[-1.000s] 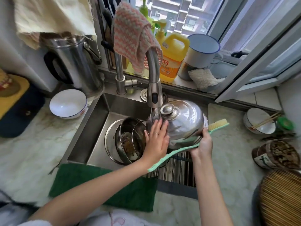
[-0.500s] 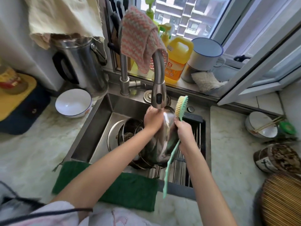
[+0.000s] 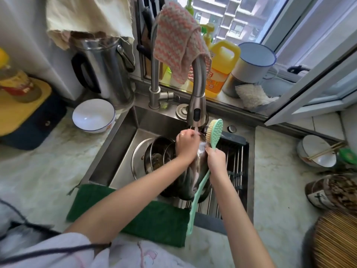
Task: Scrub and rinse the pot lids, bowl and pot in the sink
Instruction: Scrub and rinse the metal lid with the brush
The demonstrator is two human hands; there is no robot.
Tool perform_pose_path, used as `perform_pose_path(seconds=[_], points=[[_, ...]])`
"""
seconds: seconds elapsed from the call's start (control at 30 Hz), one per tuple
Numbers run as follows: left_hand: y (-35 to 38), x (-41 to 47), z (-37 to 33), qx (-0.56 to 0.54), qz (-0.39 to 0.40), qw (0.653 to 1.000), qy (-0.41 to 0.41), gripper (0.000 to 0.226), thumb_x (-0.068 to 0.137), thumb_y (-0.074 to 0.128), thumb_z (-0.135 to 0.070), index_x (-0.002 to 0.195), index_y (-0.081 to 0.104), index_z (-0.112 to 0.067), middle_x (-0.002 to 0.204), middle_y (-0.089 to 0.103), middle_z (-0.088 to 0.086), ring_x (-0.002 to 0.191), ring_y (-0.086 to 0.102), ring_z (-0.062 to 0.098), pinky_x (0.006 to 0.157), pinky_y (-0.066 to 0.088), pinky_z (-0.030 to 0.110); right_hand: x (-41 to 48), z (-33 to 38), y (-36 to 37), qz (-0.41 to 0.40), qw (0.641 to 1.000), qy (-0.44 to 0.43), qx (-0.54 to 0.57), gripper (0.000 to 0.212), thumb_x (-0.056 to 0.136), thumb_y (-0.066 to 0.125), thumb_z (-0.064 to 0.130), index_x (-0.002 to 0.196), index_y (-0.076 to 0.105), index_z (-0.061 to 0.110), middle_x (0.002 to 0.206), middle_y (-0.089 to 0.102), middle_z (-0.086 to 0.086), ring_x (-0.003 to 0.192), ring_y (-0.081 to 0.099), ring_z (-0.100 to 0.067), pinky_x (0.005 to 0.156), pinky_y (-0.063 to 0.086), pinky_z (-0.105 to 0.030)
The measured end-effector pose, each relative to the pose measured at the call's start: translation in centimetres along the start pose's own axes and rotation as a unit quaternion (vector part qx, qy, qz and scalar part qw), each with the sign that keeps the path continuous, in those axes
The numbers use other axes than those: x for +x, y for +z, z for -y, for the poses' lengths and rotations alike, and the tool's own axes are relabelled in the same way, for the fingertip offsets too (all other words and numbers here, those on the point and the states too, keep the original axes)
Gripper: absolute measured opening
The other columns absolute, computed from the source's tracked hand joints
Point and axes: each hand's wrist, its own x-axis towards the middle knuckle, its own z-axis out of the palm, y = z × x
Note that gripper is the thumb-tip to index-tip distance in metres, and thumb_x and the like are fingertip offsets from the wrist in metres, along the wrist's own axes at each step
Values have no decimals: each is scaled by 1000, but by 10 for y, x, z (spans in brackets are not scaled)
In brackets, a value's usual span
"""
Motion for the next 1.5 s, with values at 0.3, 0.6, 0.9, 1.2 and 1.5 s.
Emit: perform_pose_path(seconds=[0.3,0.6,0.9,1.2,1.5], points=[[-27,33,-5,-194,73,957,-204,20,80,53,-27,78,68,-12,78,64,11,74,60,27,65,48,28,-21,-4,-22,25,997,-65,-31,22,97,50,17,80,62,9,76,53,-13,70,51,-24,67,40,-35],[-29,33,15,-106,198,973,-46,34,101,41,-31,119,62,-12,113,60,2,98,54,8,83,41,15,-2,-11,-85,-15,965,63,255,20,97,48,28,97,66,19,84,71,-3,75,69,-18,76,55,-37],[-20,22,12,-318,132,938,-44,28,91,42,0,88,67,-12,95,64,9,89,59,18,81,47,29,3,-37,-93,-60,913,115,388,32,97,39,28,110,63,11,93,73,-11,102,62,-29,98,42,-43],[5,-12,17,-229,44,972,-14,55,86,38,-35,138,46,-19,139,51,0,127,46,12,107,35,31,9,-16,-78,-100,912,85,389,29,100,36,29,100,63,17,126,60,-8,116,55,-26,103,41,-42],[-6,-24,-14,-333,-42,934,-124,37,100,36,-20,135,48,-11,123,55,-3,113,51,13,91,40,25,11,-3,-69,-135,887,69,436,33,99,41,32,118,61,14,125,62,-9,114,57,-25,104,42,-41]])
